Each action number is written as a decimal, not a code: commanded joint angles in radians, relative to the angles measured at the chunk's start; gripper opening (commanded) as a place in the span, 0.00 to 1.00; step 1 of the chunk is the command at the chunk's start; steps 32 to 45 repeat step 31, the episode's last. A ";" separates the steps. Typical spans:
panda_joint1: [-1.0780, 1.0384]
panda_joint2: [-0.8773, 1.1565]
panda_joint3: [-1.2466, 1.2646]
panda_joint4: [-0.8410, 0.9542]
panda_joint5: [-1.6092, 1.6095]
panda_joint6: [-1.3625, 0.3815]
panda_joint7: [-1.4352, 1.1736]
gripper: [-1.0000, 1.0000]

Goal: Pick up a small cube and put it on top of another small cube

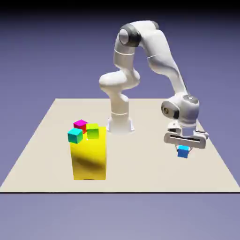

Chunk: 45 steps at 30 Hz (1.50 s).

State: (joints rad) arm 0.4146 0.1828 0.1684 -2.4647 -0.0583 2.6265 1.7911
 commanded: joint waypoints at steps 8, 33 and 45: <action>-0.290 -0.233 -0.114 0.009 0.005 -0.245 -0.251 0.00; -0.747 -0.557 -0.297 -0.044 0.015 -0.518 -0.649 1.00; -0.747 -0.557 -0.297 -0.044 0.015 -0.518 -0.649 1.00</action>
